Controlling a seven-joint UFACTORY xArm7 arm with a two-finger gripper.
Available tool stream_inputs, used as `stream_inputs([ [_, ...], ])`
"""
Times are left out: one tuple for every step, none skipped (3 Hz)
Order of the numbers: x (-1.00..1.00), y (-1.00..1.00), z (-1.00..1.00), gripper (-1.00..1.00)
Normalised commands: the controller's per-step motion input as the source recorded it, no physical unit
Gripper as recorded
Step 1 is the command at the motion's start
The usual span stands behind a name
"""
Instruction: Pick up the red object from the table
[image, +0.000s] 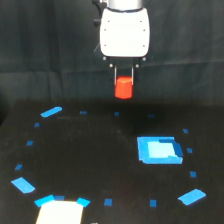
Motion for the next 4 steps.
stream_inputs([
  [-0.01, 0.04, 0.2, -1.0],
  [-0.19, -0.59, 0.27, -1.0],
  [-0.11, -0.45, 0.44, -1.0],
  [-0.02, -0.27, 0.29, -1.0],
])
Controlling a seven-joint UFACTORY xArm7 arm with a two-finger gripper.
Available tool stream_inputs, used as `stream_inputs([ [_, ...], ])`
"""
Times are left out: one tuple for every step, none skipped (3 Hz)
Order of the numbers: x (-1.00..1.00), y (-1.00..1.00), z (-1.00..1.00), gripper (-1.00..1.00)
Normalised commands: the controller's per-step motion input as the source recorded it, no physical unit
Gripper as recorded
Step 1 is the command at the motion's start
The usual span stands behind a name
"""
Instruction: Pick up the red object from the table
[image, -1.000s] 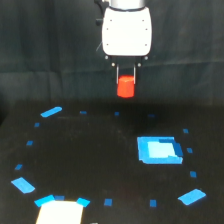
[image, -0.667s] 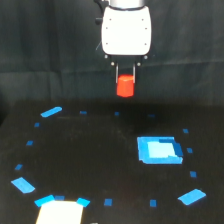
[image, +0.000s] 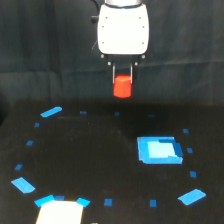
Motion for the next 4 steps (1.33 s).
stream_inputs([
  [-0.22, 0.07, 0.41, -0.61],
  [0.03, -0.01, 0.45, -1.0],
  [-0.5, -0.09, 0.05, -0.65],
  [0.06, 0.11, 0.42, -1.0],
])
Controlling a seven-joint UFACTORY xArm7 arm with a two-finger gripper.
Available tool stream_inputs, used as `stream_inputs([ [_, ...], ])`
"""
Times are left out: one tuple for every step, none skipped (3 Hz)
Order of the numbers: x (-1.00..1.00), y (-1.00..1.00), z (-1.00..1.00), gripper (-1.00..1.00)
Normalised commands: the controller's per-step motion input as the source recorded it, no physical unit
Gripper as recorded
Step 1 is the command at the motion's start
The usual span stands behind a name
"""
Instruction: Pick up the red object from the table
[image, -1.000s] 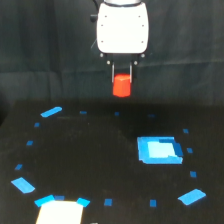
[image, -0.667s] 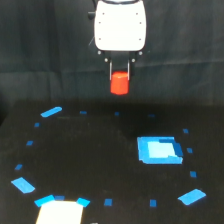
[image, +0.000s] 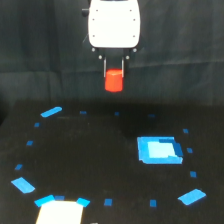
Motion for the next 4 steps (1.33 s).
stream_inputs([
  [0.03, 0.06, 0.16, -1.0],
  [-0.17, -0.36, 0.12, -0.9],
  [0.09, -0.21, 0.47, -1.0],
  [0.2, -0.05, 0.61, -1.0],
])
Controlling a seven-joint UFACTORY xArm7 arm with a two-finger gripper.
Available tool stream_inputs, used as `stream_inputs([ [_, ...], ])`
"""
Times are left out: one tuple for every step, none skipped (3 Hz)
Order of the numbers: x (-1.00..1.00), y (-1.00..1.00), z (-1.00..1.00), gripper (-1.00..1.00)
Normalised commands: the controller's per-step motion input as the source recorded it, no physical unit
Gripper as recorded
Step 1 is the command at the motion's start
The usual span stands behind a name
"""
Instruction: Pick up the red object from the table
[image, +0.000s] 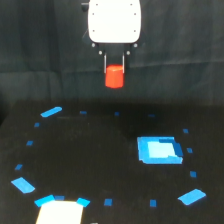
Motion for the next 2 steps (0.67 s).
stream_inputs([
  [-0.39, -0.31, 0.1, -1.0],
  [0.19, -0.45, -0.42, -1.0],
])
